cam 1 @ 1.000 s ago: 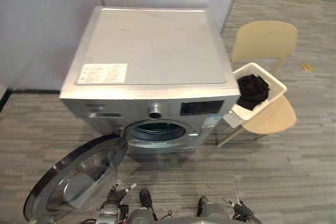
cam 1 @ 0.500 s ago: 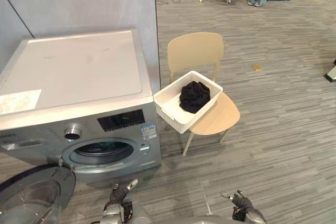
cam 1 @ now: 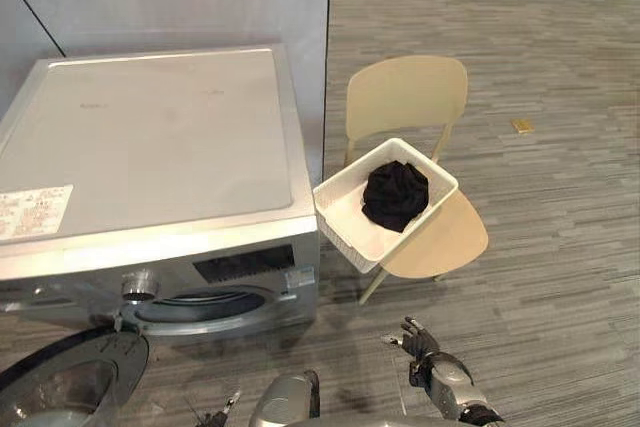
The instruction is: Pick up the laundry basket with both hands and put the clothes into the washing machine.
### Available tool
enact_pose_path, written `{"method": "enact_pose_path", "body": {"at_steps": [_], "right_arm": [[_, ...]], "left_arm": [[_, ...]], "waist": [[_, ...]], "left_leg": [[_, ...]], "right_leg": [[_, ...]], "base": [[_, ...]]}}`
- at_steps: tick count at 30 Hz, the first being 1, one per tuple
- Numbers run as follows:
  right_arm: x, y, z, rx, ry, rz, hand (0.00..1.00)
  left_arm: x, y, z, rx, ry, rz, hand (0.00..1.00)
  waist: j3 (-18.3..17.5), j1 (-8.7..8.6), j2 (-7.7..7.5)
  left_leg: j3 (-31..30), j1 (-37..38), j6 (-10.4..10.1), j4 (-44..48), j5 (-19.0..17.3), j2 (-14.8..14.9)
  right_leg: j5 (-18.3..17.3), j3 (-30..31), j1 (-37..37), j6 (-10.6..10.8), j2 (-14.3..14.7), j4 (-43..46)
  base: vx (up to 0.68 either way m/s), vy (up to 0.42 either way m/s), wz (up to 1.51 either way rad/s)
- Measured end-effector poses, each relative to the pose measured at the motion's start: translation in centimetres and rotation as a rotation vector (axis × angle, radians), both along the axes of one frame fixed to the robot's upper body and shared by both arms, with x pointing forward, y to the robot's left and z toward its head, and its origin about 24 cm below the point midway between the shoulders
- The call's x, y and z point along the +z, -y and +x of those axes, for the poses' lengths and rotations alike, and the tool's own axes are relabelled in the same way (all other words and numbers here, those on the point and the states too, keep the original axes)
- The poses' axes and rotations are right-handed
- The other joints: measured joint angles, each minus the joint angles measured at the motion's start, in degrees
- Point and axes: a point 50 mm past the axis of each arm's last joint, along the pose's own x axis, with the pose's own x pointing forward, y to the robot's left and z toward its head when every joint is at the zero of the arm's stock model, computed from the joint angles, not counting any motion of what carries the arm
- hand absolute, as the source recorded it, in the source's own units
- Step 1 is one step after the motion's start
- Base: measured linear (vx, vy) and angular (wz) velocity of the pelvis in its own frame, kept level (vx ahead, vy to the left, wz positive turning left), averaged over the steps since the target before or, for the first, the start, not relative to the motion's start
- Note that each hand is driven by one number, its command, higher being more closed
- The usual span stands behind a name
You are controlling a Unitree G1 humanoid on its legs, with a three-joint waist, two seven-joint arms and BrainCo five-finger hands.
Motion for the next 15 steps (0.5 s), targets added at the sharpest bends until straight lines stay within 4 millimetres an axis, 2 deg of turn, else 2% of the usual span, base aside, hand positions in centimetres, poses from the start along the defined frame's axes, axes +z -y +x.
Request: {"method": "enact_pose_path", "body": {"at_steps": [1,3,5,6,7,8,9,10,11,12,13,14,15], "right_arm": [[-0.3,-0.1,-0.7,0.012,-0.024,-0.001,0.00],[-1.3,0.5,-3.0,-0.001,-0.103,-0.001,0.00],[-1.5,1.4,-3.9,-0.060,-0.128,-0.001,0.00],[-1.4,2.5,-3.9,-0.100,-0.124,-0.020,0.00],[-1.6,3.8,-4.7,-0.164,-0.140,-0.044,0.00],[-1.6,4.0,-5.0,-0.179,-0.146,-0.047,0.00],[-1.7,5.0,-5.8,-0.245,-0.152,-0.063,0.00],[-1.6,5.6,-5.8,-0.290,-0.146,-0.064,0.00],[-1.6,5.7,-5.9,-0.306,-0.148,-0.061,0.00],[-1.6,5.9,-6.3,-0.357,-0.153,-0.047,0.00],[-1.8,5.9,-7.1,-0.428,-0.165,-0.015,0.00],[-2.0,5.8,-7.6,-0.469,-0.174,0.006,0.00],[-2.3,5.2,-8.5,-0.531,-0.196,0.047,0.00]], "left_arm": [[0.1,-0.4,-0.2,-0.007,-0.005,0.011,0.00],[0.4,-0.9,0.9,-0.060,0.023,0.037,0.00],[0.9,-0.9,2.6,-0.115,0.076,0.053,0.00],[1.3,-0.7,4.5,-0.148,0.137,0.066,0.00],[1.9,-0.1,7.1,-0.192,0.208,0.069,0.00],[2.0,0.0,7.6,-0.201,0.221,0.069,0.00],[2.3,0.9,9.0,-0.231,0.259,0.060,0.00],[2.6,1.2,9.8,-0.247,0.278,0.064,0.00],[2.6,1.2,10.0,-0.256,0.281,0.068,0.00],[2.7,1.3,10.2,-0.266,0.283,0.071,0.00],[2.5,1.4,9.9,-0.266,0.271,0.068,0.00],[2.4,1.4,9.8,-0.264,0.267,0.066,0.00],[2.3,1.1,9.2,-0.245,0.255,0.065,0.00]], "waist": [[0.2,-0.65,-0.31],[0.4,-2.54,-1.27],[0.3,-3.68,-1.55],[0.2,-4.70,-1.13],[0.1,-4.71,-0.12],[0.1,-4.73,0.08],[0.0,-5.13,0.81],[-0.1,-6.12,1.04],[-0.1,-6.47,1.04],[-0.3,-7.17,0.81],[-0.8,-8.11,0.85],[-1.3,-8.34,0.47],[-1.6,-8.50,-0.09]], "left_leg": [[0.2,2.0,0.0,-1.2,0.0,-0.9],[-1.8,5.4,1.2,-1.1,-0.3,-1.8],[-4.6,5.9,1.3,-1.1,-0.3,-2.4],[-7.4,5.5,1.2,-0.9,-0.4,-2.5],[-11.4,5.0,1.0,-0.6,-0.3,-2.4],[-12.4,4.8,0.9,-0.5,-0.2,-2.5],[-16.3,4.2,0.7,0.1,-0.1,-2.5],[-20.0,4.1,0.0,0.6,-0.1,-2.5],[-21.7,4.0,-0.6,1.1,-0.2,-2.5],[-24.7,3.8,-2.1,2.6,-1.0,-2.4],[-27.8,2.9,-4.3,4.9,-2.3,-2.3],[-29.3,2.6,-5.6,6.0,-3.1,-2.0],[-31.1,2.4,-8.1,7.7,-4.8,-1.0]], "right_leg": [[0.5,0.9,-5.0,5.5,-1.1,13.3],[1.5,0.5,-9.2,5.3,-1.7,26.8],[0.5,-2.7,-10.9,3.7,-3.7,29.3],[-1.4,-6.0,-12.1,-0.2,-6.4,28.5],[-3.1,-7.7,-13.4,-3.5,-10.1,25.4],[-3.2,-7.5,-13.5,-3.8,-10.8,24.4],[-3.4,-5.1,-13.4,-4.4,-12.7,20.4],[-2.7,0.6,-13.3,-5.6,-13.3,16.8],[-2.3,4.7,-13.2,-6.1,-12.9,15.1],[-1.3,13.9,-12.5,-6.1,-11.2,12.3],[-0.4,22.9,-11.4,-4.6,-9.0,10.4],[0.2,25.2,-10.9,-3.5,-8.4,9.5],[2.2,23.6,-10.2,-1.4,-8.3,5.8]], "base": [[0.16,0.032,0.13],[0.22,-0.010,0.57],[0.14,-0.063,0.85],[0.18,-0.119,1.30],[0.21,-0.135,1.22],[0.21,-0.155,1.39],[0.20,-0.210,1.26],[0.18,-0.246,1.38],[0.15,-0.328,1.29],[0.13,-0.420,1.34],[0.12,-0.465,1.36],[0.11,-0.576,1.29],[0.09,-0.674,0.91]]}}
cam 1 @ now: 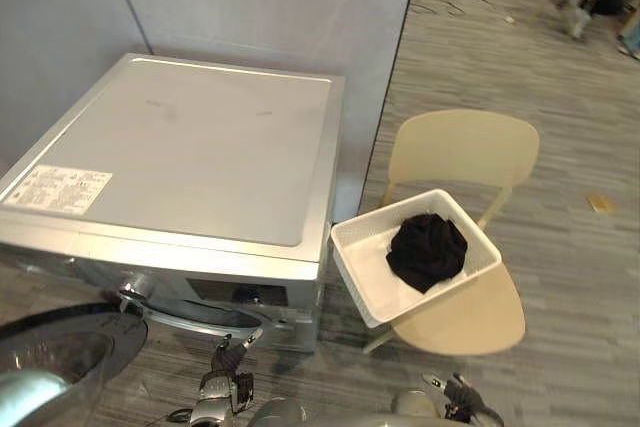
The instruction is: Pick up the laundry basket with both hands and put the clothes into the washing machine.
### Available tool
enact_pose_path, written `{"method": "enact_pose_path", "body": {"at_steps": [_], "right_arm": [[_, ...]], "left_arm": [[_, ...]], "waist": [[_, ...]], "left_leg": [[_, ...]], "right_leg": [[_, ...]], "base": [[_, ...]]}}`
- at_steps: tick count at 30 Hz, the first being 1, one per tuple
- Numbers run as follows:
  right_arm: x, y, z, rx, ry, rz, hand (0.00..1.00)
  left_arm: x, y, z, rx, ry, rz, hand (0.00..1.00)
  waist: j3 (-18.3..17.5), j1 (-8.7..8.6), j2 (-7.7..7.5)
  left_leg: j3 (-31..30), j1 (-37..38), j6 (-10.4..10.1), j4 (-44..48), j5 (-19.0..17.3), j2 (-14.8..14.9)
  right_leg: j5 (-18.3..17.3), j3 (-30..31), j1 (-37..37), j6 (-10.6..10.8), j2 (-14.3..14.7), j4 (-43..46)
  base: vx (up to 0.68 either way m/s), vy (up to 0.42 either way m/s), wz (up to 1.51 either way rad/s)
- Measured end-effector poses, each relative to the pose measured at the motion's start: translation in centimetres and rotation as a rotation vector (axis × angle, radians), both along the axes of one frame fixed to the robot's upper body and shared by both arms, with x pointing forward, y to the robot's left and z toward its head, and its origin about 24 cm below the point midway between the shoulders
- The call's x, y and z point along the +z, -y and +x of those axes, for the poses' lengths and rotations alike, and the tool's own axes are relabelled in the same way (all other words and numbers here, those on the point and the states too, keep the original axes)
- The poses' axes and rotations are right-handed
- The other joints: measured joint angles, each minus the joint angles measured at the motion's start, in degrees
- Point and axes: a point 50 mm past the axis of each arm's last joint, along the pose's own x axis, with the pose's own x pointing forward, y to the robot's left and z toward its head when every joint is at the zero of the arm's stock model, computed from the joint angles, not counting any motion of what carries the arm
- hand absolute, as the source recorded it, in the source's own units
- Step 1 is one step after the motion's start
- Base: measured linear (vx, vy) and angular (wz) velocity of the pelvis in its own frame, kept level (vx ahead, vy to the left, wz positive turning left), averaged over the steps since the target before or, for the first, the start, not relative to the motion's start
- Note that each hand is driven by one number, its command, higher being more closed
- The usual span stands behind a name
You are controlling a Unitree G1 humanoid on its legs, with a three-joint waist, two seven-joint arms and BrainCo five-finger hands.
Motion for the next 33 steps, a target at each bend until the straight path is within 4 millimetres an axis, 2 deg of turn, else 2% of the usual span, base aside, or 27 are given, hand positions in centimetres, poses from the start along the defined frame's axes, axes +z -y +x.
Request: {"method": "enact_pose_path", "body": {"at_steps": [1,2,3,4,5,6,7,8,9,10,11,12,13,14,15,16,18,20,22,24,26,28,30,32,33], "right_arm": [[-0.1,-0.2,-0.3,-0.031,-0.007,0.019,0.00],[-0.1,-0.1,-0.2,-0.030,-0.006,0.017,0.00],[0.2,0.4,0.4,-0.024,0.012,0.003,0.00],[0.4,0.8,1.0,-0.021,0.031,-0.008,0.00],[0.6,1.4,1.3,-0.014,0.041,-0.026,0.00],[0.7,1.7,1.4,-0.012,0.041,-0.036,0.00],[0.7,1.9,1.3,-0.011,0.037,-0.041,0.00],[0.7,2.1,1.0,-0.003,0.028,-0.053,0.00],[0.7,2.2,0.9,0.004,0.024,-0.057,0.00],[0.7,2.1,0.9,0.011,0.022,-0.059,0.00],[0.7,2.0,1.1,0.017,0.030,-0.060,0.00],[0.8,2.1,1.3,0.020,0.034,-0.067,0.00],[1.0,2.7,1.6,0.025,0.041,-0.082,0.00],[1.1,2.8,1.8,0.027,0.046,-0.087,0.00],[1.2,2.8,2.2,0.030,0.055,-0.087,0.00],[1.2,2.6,2.5,0.033,0.065,-0.084,0.00],[1.6,1.6,3.8,0.091,0.112,-0.080,0.00],[2.2,-0.1,5.3,0.181,0.167,-0.070,0.00],[3.8,-2.6,8.1,0.362,0.295,-0.082,0.00],[5.6,-4.3,10.0,0.472,0.409,-0.098,0.00],[7.6,-5.8,11.3,0.546,0.539,-0.096,0.00],[9.8,-6.7,12.3,0.605,0.663,-0.114,0.00],[11.7,-6.8,13.1,0.621,0.754,-0.162,0.00],[15.3,-7.1,14.3,0.635,0.917,-0.229,0.00],[16.0,-7.2,14.5,0.632,0.955,-0.240,0.00]], "left_arm": [[-0.2,-0.5,-1.0,0.044,-0.020,-0.001,0.00],[-0.5,-0.6,-1.7,0.078,-0.037,-0.011,0.00],[-1.2,-0.1,-3.6,0.140,-0.087,-0.046,0.00],[-1.6,0.3,-4.7,0.200,-0.115,-0.082,0.00],[-1.8,0.6,-5.3,0.233,-0.132,-0.102,0.00],[-1.9,0.8,-5.4,0.242,-0.131,-0.112,0.00],[-1.9,0.8,-5.4,0.249,-0.127,-0.115,0.00],[-1.8,0.7,-5.3,0.267,-0.118,-0.119,0.00],[-1.8,0.6,-5.3,0.278,-0.115,-0.120,0.00],[-1.8,0.3,-5.4,0.294,-0.111,-0.118,0.00],[-1.7,-0.1,-5.3,0.296,-0.108,-0.115,0.00],[-1.7,0.0,-5.2,0.292,-0.106,-0.119,0.00],[-1.7,0.1,-5.2,0.277,-0.107,-0.126,0.00],[-1.7,0.2,-5.2,0.269,-0.110,-0.126,0.00],[-1.8,0.3,-5.3,0.259,-0.115,-0.125,0.00],[-1.8,0.3,-5.2,0.245,-0.116,-0.121,0.00],[-1.8,0.4,-5.2,0.201,-0.129,-0.109,0.00],[-1.7,0.2,-4.9,0.165,-0.132,-0.087,0.00],[-1.6,0.4,-4.2,0.090,-0.134,-0.065,0.00],[-1.5,0.6,-3.5,0.061,-0.129,-0.063,0.00],[-1.5,0.8,-3.2,0.041,-0.126,-0.059,0.00],[-1.4,0.3,-3.2,0.027,-0.126,-0.037,0.00],[-1.2,-0.1,-2.6,0.013,-0.111,-0.021,0.00],[-0.8,-0.8,-1.8,-0.027,-0.100,0.017,0.00],[-0.7,-1.0,-1.6,-0.041,-0.098,0.031,0.00]], "waist": [[-0.6,0.21,-0.78],[-0.9,0.63,0.02],[-1.4,1.51,2.33],[-1.7,1.44,3.10],[-2.1,1.14,5.02],[-1.8,1.13,4.50],[-1.9,1.14,4.20],[-1.8,0.91,4.31],[-1.5,1.03,4.07],[-1.3,1.20,3.64],[-1.3,1.04,3.15],[-1.2,1.07,3.38],[-1.0,1.15,3.79],[-0.9,1.15,3.96],[-0.9,1.14,4.00],[-0.9,1.24,3.93],[-1.2,1.58,4.53],[-1.4,2.40,3.03],[-2.0,1.91,2.52],[-2.0,1.67,2.52],[-2.1,1.97,2.08],[-2.7,2.24,0.94],[-2.0,1.95,-0.19],[-0.1,0.91,-1.71],[0.5,0.48,-2.24]], "left_leg": [[-1.2,0.0,-2.6,1.7,-1.7,1.8],[-1.4,0.0,-3.2,2.3,-2.0,3.4],[-1.4,-0.3,-4.1,2.0,-1.6,7.3],[-1.8,-0.6,-5.6,1.3,-0.2,9.7],[-3.2,-1.4,-6.6,0.9,2.8,11.7],[-4.2,-1.8,-6.8,0.7,6.0,12.1],[-4.5,-2.3,-6.7,0.9,8.4,12.2],[-2.8,-4.8,-4.4,3.1,14.0,12.7],[-0.5,-5.9,-3.0,3.6,16.3,13.6],[5.5,-6.7,-1.3,3.2,19.5,15.6],[15.7,-7.5,-0.5,3.3,21.5,18.5],[19.4,-8.0,-0.4,4.7,20.8,18.9],[25.5,-8.0,-1.1,6.8,17.8,18.1],[27.6,-8.0,-1.5,7.4,15.7,17.1],[29.8,-7.5,-1.9,7.5,11.4,13.9],[31.1,-6.7,-1.3,6.0,9.0,11.9],[35.1,-1.4,1.7,-8.1,7.8,9.5],[35.8,0.4,2.4,-14.9,11.6,7.3],[34.3,0.9,3.3,-22.0,16.2,4.8],[33.2,0.8,3.7,-24.9,18.2,3.7],[33.0,1.0,3.8,-26.0,18.6,3.3],[33.6,1.0,3.8,-26.0,18.6,3.3],[33.6,0.8,3.9,-25.1,18.5,3.5],[33.9,-0.3,4.1,-22.9,18.3,5.4],[33.9,-0.3,4.3,-22.2,17.7,5.7]], "right_leg": [[-1.2,-4.7,1.1,3.4,0.2,-2.0],[-3.0,-7.0,1.8,3.4,1.5,-2.9],[-4.6,-10.1,2.8,2.6,4.3,-4.9],[-5.3,-11.5,3.2,1.3,6.3,-6.9],[-5.2,-12.5,4.0,0.5,8.6,-8.6],[-4.5,-13.4,4.5,-0.6,9.7,-9.5],[-4.1,-14.2,5.2,-1.3,9.8,-10.5],[-2.2,-17.0,8.6,-3.8,10.4,-15.5],[-1.4,-17.8,9.9,-4.4,11.0,-17.1],[-0.3,-18.8,11.2,-5.5,11.4,-19.1],[0.9,-21.2,11.9,-6.7,11.9,-21.3],[1.2,-22.0,12.0,-7.0,12.0,-21.7],[1.7,-23.1,12.1,-7.4,12.1,-22.5],[2.0,-23.5,12.0,-7.6,12.1,-22.9],[2.6,-24.8,11.7,-7.9,11.9,-23.9],[3.0,-25.5,11.4,-7.9,11.8,-24.5],[4.2,-26.7,9.9,-7.5,11.7,-25.6],[6.1,-26.2,9.5,-7.1,10.7,-27.5],[7.8,-27.9,9.0,-6.5,9.7,-30.1],[8.5,-29.0,8.5,-6.1,9.2,-31.2],[8.7,-29.1,8.4,-6.0,9.0,-31.7],[8.7,-28.3,8.0,-6.0,9.1,-31.7],[8.3,-27.7,6.1,-5.9,9.2,-28.2],[6.6,-26.8,-2.2,-3.2,9.1,-12.6],[6.5,-26.4,-3.7,-2.6,9.1,-9.1]], "base": [[0.08,-0.692,0.58],[0.02,-0.640,-0.11],[0.00,-0.558,-0.39],[-0.02,-0.629,-0.24],[-0.03,-0.585,0.13],[-0.04,-0.465,0.31],[-0.05,-0.368,0.58],[-0.08,-0.329,0.59],[-0.09,-0.306,0.65],[-0.13,-0.329,0.66],[-0.16,-0.305,0.67],[-0.19,-0.308,0.74],[-0.16,-0.200,0.47],[-0.11,-0.105,0.53],[-0.12,-0.051,0.46],[-0.11,-0.030,0.57],[-0.12,0.012,0.36],[-0.09,0.037,0.00],[-0.01,0.040,0.34],[-0.02,0.078,0.35],[-0.01,0.062,0.09],[0.05,0.024,-0.18],[0.04,0.002,-0.28],[-0.04,-0.024,-0.39],[-0.07,-0.051,-0.17]]}}
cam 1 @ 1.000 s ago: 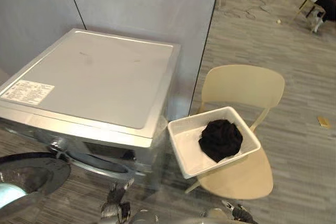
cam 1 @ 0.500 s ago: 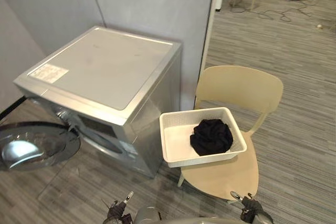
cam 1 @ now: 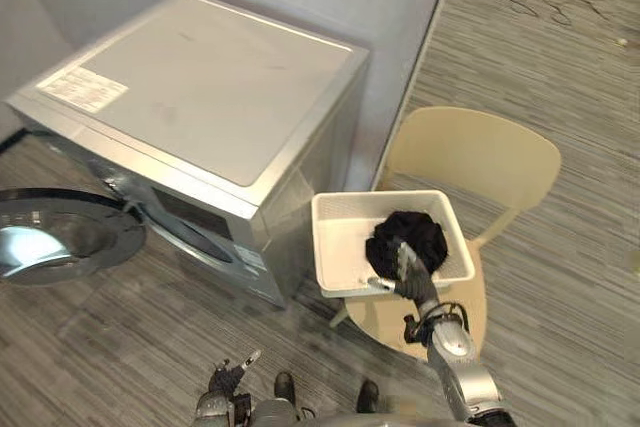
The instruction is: Pick up the laundry basket with both hands and put the clothes into the washing machine.
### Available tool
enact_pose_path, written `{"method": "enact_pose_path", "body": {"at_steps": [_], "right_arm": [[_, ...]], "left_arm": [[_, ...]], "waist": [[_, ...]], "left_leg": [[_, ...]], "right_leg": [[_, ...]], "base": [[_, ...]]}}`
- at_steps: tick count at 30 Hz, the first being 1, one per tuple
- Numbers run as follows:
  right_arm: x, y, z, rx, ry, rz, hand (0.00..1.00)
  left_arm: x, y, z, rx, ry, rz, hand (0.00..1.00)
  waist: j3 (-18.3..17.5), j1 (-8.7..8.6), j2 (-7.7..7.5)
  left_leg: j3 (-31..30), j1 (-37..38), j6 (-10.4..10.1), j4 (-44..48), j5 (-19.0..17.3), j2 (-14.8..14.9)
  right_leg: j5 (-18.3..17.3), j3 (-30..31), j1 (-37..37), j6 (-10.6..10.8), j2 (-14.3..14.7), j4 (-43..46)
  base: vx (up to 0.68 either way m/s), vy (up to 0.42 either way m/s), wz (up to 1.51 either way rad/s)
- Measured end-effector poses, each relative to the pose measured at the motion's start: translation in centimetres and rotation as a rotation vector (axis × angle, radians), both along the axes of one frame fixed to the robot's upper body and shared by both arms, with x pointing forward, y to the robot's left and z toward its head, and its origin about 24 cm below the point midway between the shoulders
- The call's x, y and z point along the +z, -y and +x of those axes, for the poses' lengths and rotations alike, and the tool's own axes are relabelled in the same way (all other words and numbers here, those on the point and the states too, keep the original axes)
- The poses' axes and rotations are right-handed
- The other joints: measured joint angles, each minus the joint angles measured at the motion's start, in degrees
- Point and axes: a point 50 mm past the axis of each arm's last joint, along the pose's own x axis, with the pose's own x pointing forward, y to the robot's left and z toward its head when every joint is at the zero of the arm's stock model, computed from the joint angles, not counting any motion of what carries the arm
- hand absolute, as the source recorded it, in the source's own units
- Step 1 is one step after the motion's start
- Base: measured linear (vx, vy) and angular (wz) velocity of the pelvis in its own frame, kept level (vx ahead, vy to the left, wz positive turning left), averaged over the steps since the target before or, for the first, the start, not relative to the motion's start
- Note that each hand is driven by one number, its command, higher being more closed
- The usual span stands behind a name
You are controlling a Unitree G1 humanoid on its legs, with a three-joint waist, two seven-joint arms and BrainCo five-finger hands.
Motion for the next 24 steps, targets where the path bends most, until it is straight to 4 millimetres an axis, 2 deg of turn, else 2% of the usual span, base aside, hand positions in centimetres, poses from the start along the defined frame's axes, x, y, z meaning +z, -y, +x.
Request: {"method": "enact_pose_path", "body": {"at_steps": [1,2,3,5,6,7,8,9,10,11,13,14,16,18,20,21,24], "right_arm": [[1.1,0.1,0.0,-0.006,0.054,-0.005,0.00],[1.4,0.1,-0.1,-0.008,0.068,-0.011,0.00],[2.2,0.4,-0.2,-0.020,0.102,-0.029,0.00],[3.7,1.1,-0.1,-0.039,0.173,-0.072,0.00],[4.7,1.3,0.5,-0.046,0.224,-0.096,0.00],[5.7,1.3,1.3,-0.051,0.275,-0.127,0.00],[6.3,1.4,1.5,-0.062,0.303,-0.141,0.00],[7.6,1.8,1.8,-0.087,0.359,-0.171,0.00],[8.6,2.2,1.8,-0.114,0.406,-0.184,0.00],[9.2,2.5,1.8,-0.132,0.433,-0.201,0.00],[10.2,3.5,2.2,-0.141,0.475,-0.267,0.00],[10.5,4.2,2.4,-0.146,0.482,-0.302,0.00],[10.7,5.3,2.4,-0.169,0.485,-0.346,0.00],[11.3,6.3,2.5,-0.192,0.500,-0.394,0.00],[11.1,7.2,3.4,-0.190,0.484,-0.451,0.00],[11.0,7.2,3.8,-0.185,0.475,-0.458,0.00],[11.2,6.1,7.0,-0.114,0.461,-0.488,0.00]], "left_arm": [[0.2,-0.3,0.5,-0.025,0.009,0.018,0.00],[0.3,-0.4,0.6,-0.034,0.009,0.027,0.00],[0.3,-0.4,0.7,-0.042,0.010,0.035,0.00],[0.3,0.1,1.0,-0.043,0.023,0.027,0.00],[0.3,0.5,0.9,-0.038,0.025,0.017,0.00],[0.4,0.4,0.9,-0.031,0.035,0.019,0.00],[0.3,0.3,0.8,-0.026,0.034,0.021,0.00],[0.4,0.0,0.5,-0.019,0.032,0.024,0.00],[0.5,-0.5,0.4,-0.014,0.036,0.036,0.00],[0.5,-0.7,0.2,-0.012,0.038,0.042,0.00],[0.3,-0.3,-0.6,0.029,0.041,0.014,0.00],[0.0,0.0,-1.3,0.090,0.043,-0.015,0.00],[-0.3,0.1,-2.3,0.158,0.022,-0.048,0.00],[-0.5,-0.1,-3.0,0.187,0.009,-0.060,0.00],[-0.4,-0.6,-3.2,0.101,-0.016,-0.032,0.00],[-0.5,-0.5,-3.2,0.076,-0.023,-0.030,0.00],[-0.2,-0.4,-1.8,-0.016,-0.006,-0.017,0.00]], "waist": [[0.9,-0.54,-1.07],[1.3,-0.81,-1.03],[1.4,-1.29,-1.69],[1.4,-1.18,-1.67],[1.5,-0.94,-1.50],[1.6,-0.42,-1.28],[1.6,0.04,-1.18],[1.6,0.60,-1.24],[1.1,0.50,-2.06],[0.3,0.83,-3.11],[-0.3,2.11,-0.01],[-0.6,2.15,1.62],[-1.4,2.04,2.80],[-1.7,2.04,3.10],[-1.7,1.89,3.01],[-1.7,1.87,2.93],[-0.4,1.99,2.75]], "left_leg": [[0.0,0.8,-0.4,0.8,-1.0,0.9],[-0.1,1.0,-0.4,1.0,-1.3,1.0],[-0.5,1.7,-0.4,1.0,-1.5,1.3],[-0.5,2.0,-0.4,0.9,-1.6,1.5],[-0.7,2.0,-0.4,1.0,-1.6,1.6],[-0.8,1.8,-0.7,0.9,-1.6,2.0],[-1.1,1.6,-1.2,1.0,-1.4,2.2],[-2.4,0.6,-2.3,1.4,-1.4,2.5],[-4.1,-0.6,-4.0,1.6,-1.2,2.3],[-5.2,-0.8,-5.2,0.6,-0.5,2.1],[-7.0,-1.0,-7.4,-2.0,1.6,4.9],[-7.4,-1.2,-8.1,-2.3,2.3,6.8],[-8.4,-1.3,-8.4,-2.3,2.4,8.5],[-8.7,-1.4,-9.0,-2.2,3.0,9.0],[-8.9,-1.5,-9.2,-3.4,4.0,8.9],[-9.0,-1.9,-9.2,-3.6,4.3,8.8],[-9.7,-4.7,-8.9,-3.7,5.5,8.5]], "right_leg": [[0.2,0.4,-1.4,1.4,-0.1,4.7],[0.3,0.7,-1.7,1.5,-0.3,5.9],[0.1,0.6,-1.6,1.3,-0.8,6.8],[-3.0,-1.8,-1.6,-3.1,-2.8,9.4],[-4.6,-4.5,-1.5,-5.1,-6.1,10.9],[-4.8,-6.2,-1.1,-5.6,-9.1,10.1],[-4.7,-6.5,-0.6,-5.5,-10.1,8.6],[-3.5,-5.8,1.2,-4.5,-10.9,3.5],[1.1,-4.3,4.0,-0.1,-10.9,-3.1],[-1.0,-4.6,6.0,2.9,-10.4,-7.1],[0.0,-6.2,7.9,1.2,-6.6,-12.1],[0.5,-7.0,8.7,0.6,-4.5,-13.8],[0.6,-8.2,9.7,0.5,-2.5,-15.1],[0.6,-8.9,10.8,0.4,-1.4,-16.6],[0.7,-9.8,11.3,0.3,-1.3,-17.9],[0.9,-10.1,11.2,0.1,-1.3,-18.2],[2.5,-10.8,9.8,-0.2,-1.2,-20.3]], "base": [[-0.04,-0.042,-0.03],[-0.04,-0.060,0.00],[-0.03,-0.071,0.10],[-0.02,-0.069,0.18],[-0.03,-0.088,0.08],[-0.03,-0.124,0.01],[-0.02,-0.177,0.10],[0.00,-0.251,0.45],[0.02,-0.381,0.60],[0.03,-0.348,0.51],[0.04,-0.279,0.08],[0.07,-0.260,0.02],[0.09,-0.178,0.10],[0.09,-0.100,0.15],[0.07,-0.044,0.20],[0.03,-0.003,0.15],[-0.02,0.001,0.09]]}}
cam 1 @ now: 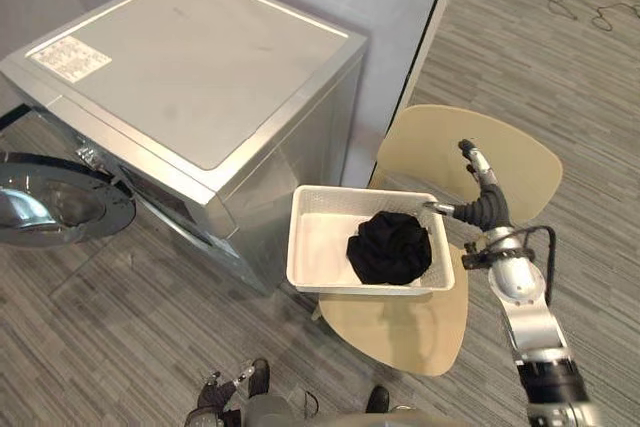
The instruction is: Pick up the laundry basket with both hands and put the clothes into the washing machine.
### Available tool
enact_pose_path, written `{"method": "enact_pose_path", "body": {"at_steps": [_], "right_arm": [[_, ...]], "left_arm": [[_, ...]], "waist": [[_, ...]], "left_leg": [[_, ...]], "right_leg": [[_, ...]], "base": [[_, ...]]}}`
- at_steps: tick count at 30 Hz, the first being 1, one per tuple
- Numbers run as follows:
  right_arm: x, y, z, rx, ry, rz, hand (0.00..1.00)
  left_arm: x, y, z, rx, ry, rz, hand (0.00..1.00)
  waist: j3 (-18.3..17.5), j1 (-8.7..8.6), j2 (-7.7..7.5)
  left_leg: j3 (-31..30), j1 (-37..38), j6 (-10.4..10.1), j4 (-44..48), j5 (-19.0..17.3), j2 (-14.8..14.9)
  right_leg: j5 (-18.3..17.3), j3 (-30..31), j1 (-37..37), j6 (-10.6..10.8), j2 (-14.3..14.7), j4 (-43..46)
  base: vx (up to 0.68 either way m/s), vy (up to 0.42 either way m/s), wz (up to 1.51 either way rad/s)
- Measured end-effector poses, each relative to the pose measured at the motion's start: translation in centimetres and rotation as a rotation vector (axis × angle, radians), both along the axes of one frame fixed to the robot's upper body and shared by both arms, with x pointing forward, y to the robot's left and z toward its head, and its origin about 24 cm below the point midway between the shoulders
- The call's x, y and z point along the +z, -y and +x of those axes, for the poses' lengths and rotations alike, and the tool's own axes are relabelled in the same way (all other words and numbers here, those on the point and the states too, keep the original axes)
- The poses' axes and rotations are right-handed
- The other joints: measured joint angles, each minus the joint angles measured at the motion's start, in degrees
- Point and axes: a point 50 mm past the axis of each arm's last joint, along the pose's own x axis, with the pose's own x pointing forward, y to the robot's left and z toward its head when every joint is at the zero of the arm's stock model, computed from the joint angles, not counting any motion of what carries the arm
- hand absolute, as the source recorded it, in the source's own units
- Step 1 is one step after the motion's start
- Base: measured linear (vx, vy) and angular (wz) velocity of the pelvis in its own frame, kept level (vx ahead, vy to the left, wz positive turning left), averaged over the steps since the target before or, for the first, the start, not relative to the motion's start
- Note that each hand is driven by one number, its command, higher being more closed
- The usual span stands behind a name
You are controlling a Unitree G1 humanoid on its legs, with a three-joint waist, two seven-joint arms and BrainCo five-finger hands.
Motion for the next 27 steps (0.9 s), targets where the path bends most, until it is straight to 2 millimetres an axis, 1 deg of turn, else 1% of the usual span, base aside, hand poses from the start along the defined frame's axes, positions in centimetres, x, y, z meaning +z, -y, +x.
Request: {"method": "enact_pose_path", "body": {"at_steps": [1,2,4,5,6,7,8,9,10,11,12,13,14,15,18,20,22,27], "right_arm": [[0.6,-0.6,1.6,0.026,-0.003,-0.033,0.00],[1.5,-1.0,3.2,0.045,-0.002,-0.072,0.00],[2.8,-1.1,5.2,0.053,-0.008,-0.131,0.00],[3.2,-1.2,5.9,0.055,-0.013,-0.150,0.00],[4.4,-1.3,7.4,0.053,-0.029,-0.201,0.00],[5.1,-1.2,8.0,0.044,-0.028,-0.223,0.00],[6.4,-0.7,8.7,0.023,-0.020,-0.251,0.00],[8.3,0.5,9.5,-0.028,-0.004,-0.273,0.00],[9.0,1.1,9.8,-0.051,0.003,-0.281,0.00],[10.1,2.6,10.0,-0.102,0.007,-0.298,0.00],[10.7,3.9,10.2,-0.150,-0.005,-0.306,0.00],[11.0,5.5,10.4,-0.213,-0.032,-0.308,0.00],[11.0,6.1,10.4,-0.243,-0.046,-0.307,0.00],[10.6,7.1,10.4,-0.286,-0.080,-0.304,0.00],[9.7,8.8,10.1,-0.352,-0.146,-0.311,0.00],[9.4,9.3,10.1,-0.371,-0.170,-0.300,0.00],[9.5,9.3,10.1,-0.372,-0.170,-0.301,0.00],[10.0,9.1,10.2,-0.369,-0.158,-0.300,0.00]], "left_arm": [[0.4,0.4,1.7,-0.040,0.035,0.001,0.00],[0.8,0.9,3.5,-0.086,0.074,0.004,0.00],[1.6,2.1,6.0,-0.155,0.130,0.000,0.00],[1.8,2.5,6.7,-0.179,0.146,-0.003,0.00],[2.4,3.4,8.2,-0.229,0.187,-0.004,0.00],[2.7,3.6,8.8,-0.245,0.207,-0.002,0.00],[3.2,4.0,9.8,-0.268,0.237,0.002,0.00],[4.1,4.4,10.9,-0.295,0.294,0.010,0.00],[4.4,4.6,11.2,-0.298,0.316,0.022,0.00],[4.9,5.1,11.8,-0.303,0.356,0.042,0.00],[5.3,5.5,12.1,-0.325,0.384,0.055,0.00],[5.7,5.9,12.3,-0.354,0.412,0.063,0.00],[5.8,5.9,12.3,-0.368,0.420,0.070,0.00],[5.9,5.7,12.1,-0.375,0.428,0.081,0.00],[5.8,5.2,11.6,-0.359,0.424,0.081,0.00],[5.8,4.8,11.2,-0.343,0.422,0.082,0.00],[6.0,4.6,11.2,-0.332,0.432,0.084,0.00],[6.3,4.6,11.4,-0.330,0.450,0.085,0.00]], "waist": [[2.0,0.27,-0.01],[4.1,0.54,0.37],[6.9,1.72,1.08],[7.7,1.76,1.27],[9.6,1.66,1.76],[10.5,1.66,1.88],[11.8,1.71,2.05],[13.1,1.98,2.12],[13.7,2.21,2.22],[14.7,2.78,2.54],[15.5,3.23,2.85],[16.4,3.36,3.64],[16.6,3.45,3.96],[17.2,4.02,4.29],[18.2,4.77,5.40],[19.1,4.76,5.67],[19.8,4.76,5.71],[20.2,5.00,5.65]], "left_leg": [[0.0,-1.0,0.3,0.0,1.2,-0.2],[0.0,-2.0,0.4,-0.2,2.1,-0.4],[-0.1,-3.3,0.6,-1.0,3.6,-0.5],[-0.1,-3.8,0.8,-1.3,4.1,-0.6],[-0.1,-4.8,1.0,-2.1,4.9,-0.7],[0.0,-5.1,1.0,-2.4,5.0,-0.6],[0.2,-6.0,1.3,-2.6,5.3,-0.7],[0.3,-7.6,1.4,-2.9,5.8,-0.9],[0.4,-8.0,1.4,-3.3,6.0,-1.0],[0.6,-8.9,1.5,-3.7,6.3,-1.3],[0.6,-9.4,1.9,-3.7,6.7,-1.7],[0.6,-9.9,2.0,-3.7,6.7,-2.1],[0.6,-10.2,2.0,-3.7,6.7,-2.2],[0.8,-10.3,2.0,-3.7,6.7,-2.5],[1.0,-11.3,2.3,-3.7,7.0,-2.7],[1.1,-12.1,2.4,-3.7,7.1,-2.7],[1.2,-12.2,2.5,-3.7,7.1,-2.7],[1.8,-13.6,2.5,-3.8,7.1,-3.0]], "right_leg": [[0.7,0.0,-0.7,-0.3,-0.1,-0.3],[1.2,-0.1,-1.6,-0.6,-0.2,-0.3],[2.2,0.0,-3.5,-0.8,-0.5,-0.3],[2.5,0.0,-4.0,-0.7,-0.5,-0.4],[3.2,0.1,-5.6,-0.8,-0.7,-0.3],[3.6,0.2,-6.1,-1.0,-0.7,-0.3],[4.2,0.4,-7.2,-0.9,-0.7,-0.3],[5.0,0.8,-9.3,-0.8,-0.8,-0.3],[5.4,1.0,-10.0,-0.8,-0.8,-0.3],[5.9,1.4,-11.2,-0.7,-1.1,-0.3],[6.3,1.5,-11.7,-0.5,-1.4,-0.3],[6.5,1.5,-12.0,-0.2,-1.8,-0.3],[6.7,1.5,-12.3,-0.1,-1.9,-0.3],[7.0,1.7,-12.7,-0.2,-2.2,-0.3],[7.6,1.9,-13.8,-0.2,-2.5,-0.4],[8.0,1.8,-14.5,-0.2,-2.5,-0.5],[8.2,1.9,-14.6,-0.2,-2.5,-0.7],[9.7,3.0,-15.7,-0.1,-2.4,-2.4]], "base": [[-0.11,0.000,0.07],[-0.16,0.009,0.08],[-0.13,0.015,-0.03],[-0.15,0.021,-0.10],[-0.15,0.030,-0.09],[-0.19,0.051,-0.10],[-0.16,0.056,-0.15],[-0.16,0.055,-0.14],[-0.14,0.054,-0.15],[-0.12,0.067,-0.09],[-0.13,0.086,0.01],[-0.10,0.078,0.08],[-0.08,0.080,0.01],[-0.05,0.057,-0.07],[-0.05,0.035,-0.06],[-0.02,0.014,-0.01],[0.00,0.000,0.00],[-0.02,0.013,-0.08]]}}
